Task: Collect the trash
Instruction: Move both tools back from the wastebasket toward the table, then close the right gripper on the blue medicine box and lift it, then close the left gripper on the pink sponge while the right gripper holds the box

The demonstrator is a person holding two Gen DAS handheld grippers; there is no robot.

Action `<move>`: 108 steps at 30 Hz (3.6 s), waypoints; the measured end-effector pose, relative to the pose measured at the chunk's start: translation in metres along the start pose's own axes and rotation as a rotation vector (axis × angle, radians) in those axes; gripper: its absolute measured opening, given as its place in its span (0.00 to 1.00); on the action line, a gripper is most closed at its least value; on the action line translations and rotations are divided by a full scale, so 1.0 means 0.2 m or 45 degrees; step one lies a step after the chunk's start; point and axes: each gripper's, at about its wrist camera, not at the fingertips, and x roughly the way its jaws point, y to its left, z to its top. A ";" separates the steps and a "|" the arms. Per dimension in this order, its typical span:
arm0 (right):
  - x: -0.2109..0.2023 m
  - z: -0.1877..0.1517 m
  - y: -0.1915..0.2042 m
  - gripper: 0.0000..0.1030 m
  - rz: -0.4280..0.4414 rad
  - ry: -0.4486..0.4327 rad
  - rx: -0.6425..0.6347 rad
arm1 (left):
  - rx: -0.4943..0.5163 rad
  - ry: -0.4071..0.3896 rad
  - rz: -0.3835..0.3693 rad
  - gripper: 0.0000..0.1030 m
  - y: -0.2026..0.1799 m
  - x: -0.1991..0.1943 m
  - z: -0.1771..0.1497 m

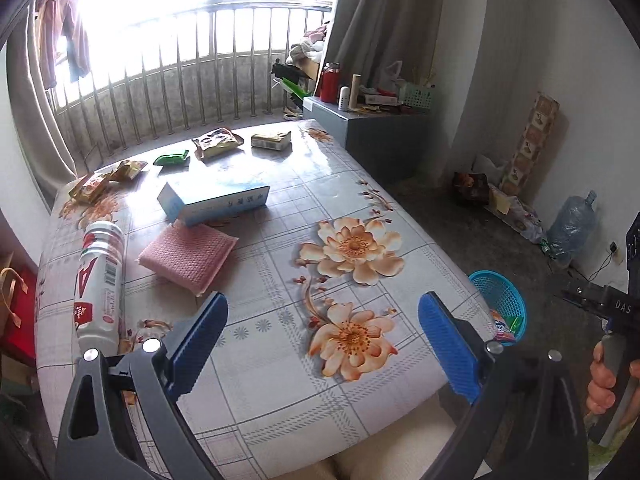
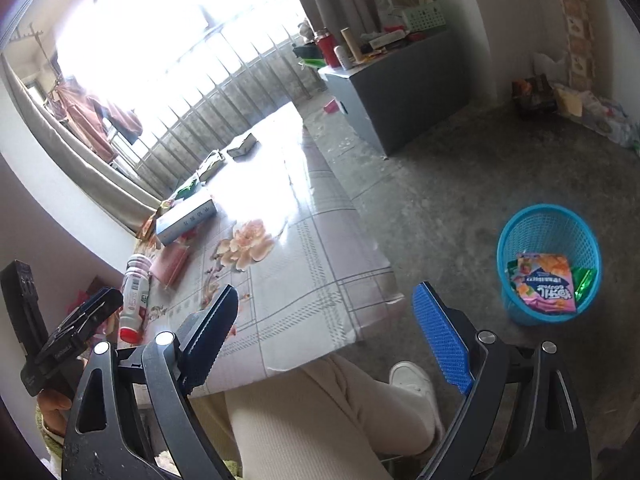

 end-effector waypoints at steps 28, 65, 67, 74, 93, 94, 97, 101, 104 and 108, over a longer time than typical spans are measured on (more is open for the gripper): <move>0.64 0.27 0.64 0.83 0.524 0.436 0.165 | -0.229 -0.137 0.055 0.93 0.45 -0.03 -0.20; 1.60 0.41 0.66 0.03 0.804 0.671 0.941 | -0.376 -0.150 0.052 0.83 0.62 0.17 -0.03; 1.58 0.42 0.64 0.09 0.804 0.669 0.952 | -0.381 -0.145 0.056 0.83 0.62 0.19 -0.03; 1.72 0.43 0.80 0.63 0.743 0.749 0.958 | -0.375 -0.139 0.068 0.83 0.61 0.18 -0.02; 1.81 0.43 0.84 0.32 0.748 0.768 1.034 | -0.377 -0.139 0.086 0.83 0.68 0.14 -0.01; 1.77 0.44 0.81 0.32 0.774 0.759 1.006 | -0.378 -0.132 0.081 0.83 0.68 0.14 -0.01; 1.64 0.44 0.70 0.32 0.790 0.730 0.908 | -0.382 -0.096 0.061 0.83 0.67 0.18 0.01; 1.45 0.40 0.54 0.32 0.771 0.733 0.751 | -0.394 -0.003 0.093 0.83 0.67 0.28 0.06; 1.31 0.34 0.46 0.33 0.725 0.730 0.634 | -0.434 0.084 0.110 0.84 0.68 0.37 0.11; 1.16 0.27 0.42 0.33 0.636 0.732 0.476 | -0.550 0.145 0.116 0.87 0.72 0.50 0.15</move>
